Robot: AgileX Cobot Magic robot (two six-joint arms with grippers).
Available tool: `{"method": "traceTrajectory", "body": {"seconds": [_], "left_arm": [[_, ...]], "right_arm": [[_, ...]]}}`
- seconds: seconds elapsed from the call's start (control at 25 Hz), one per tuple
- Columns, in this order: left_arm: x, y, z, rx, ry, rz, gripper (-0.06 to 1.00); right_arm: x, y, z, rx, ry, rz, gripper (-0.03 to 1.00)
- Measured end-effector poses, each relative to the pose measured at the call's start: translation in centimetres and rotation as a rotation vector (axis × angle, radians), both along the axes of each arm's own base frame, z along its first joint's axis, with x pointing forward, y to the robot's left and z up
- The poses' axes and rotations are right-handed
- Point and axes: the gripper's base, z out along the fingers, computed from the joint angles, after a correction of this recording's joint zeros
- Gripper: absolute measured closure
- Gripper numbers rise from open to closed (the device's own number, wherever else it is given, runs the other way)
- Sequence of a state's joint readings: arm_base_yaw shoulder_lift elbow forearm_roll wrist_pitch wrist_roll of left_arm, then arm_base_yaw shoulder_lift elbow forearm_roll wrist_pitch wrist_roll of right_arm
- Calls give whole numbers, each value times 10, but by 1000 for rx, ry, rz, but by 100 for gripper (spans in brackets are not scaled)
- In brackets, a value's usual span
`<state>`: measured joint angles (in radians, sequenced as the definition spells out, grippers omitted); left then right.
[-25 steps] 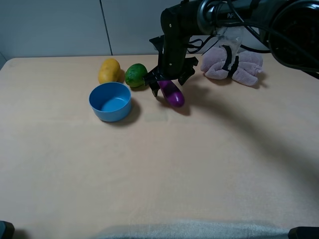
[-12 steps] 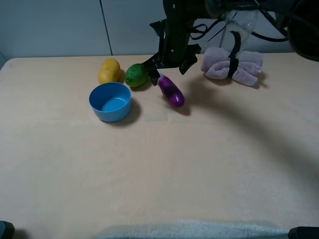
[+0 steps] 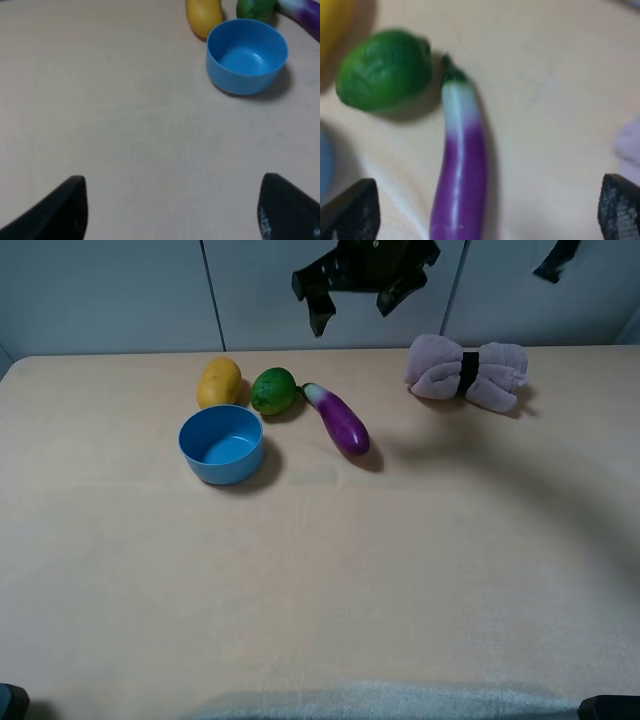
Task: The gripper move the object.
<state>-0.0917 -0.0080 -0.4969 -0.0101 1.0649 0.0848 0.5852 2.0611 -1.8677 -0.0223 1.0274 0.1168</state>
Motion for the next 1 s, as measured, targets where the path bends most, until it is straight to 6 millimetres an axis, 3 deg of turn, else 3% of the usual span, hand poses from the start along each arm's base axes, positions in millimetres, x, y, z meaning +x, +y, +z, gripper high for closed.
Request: {"method": "traceTrajectory", "body": {"seconds": [0.16,0.28,0.44,0.56,0.68,0.76,0.88,1.0], "left_arm": [[0,0,0,0,0,0,18],[0,0,0,0,0,0,18],[0,0,0,0,0,0,18],[0,0,0,0,0,0,18],[0,0,0,0,0,0,18],[0,0,0,0,0,0,18],[0,0,0,0,0,0,18],[0,0,0,0,0,0,18]], "right_arm": [[-7,-37,54,36,-69,-77,31],[-16,-76,91,34,-101,-150,31],[-39,-131,135,34,-162,-262,31],[-65,-176,156,28,-209,-362,31],[-102,-214,162,2,-231,-456,31],[-133,-234,155,-23,-222,-513,31],[-178,-255,130,-34,-229,-581,31],[-224,-261,99,-21,-286,-603,31]]}}
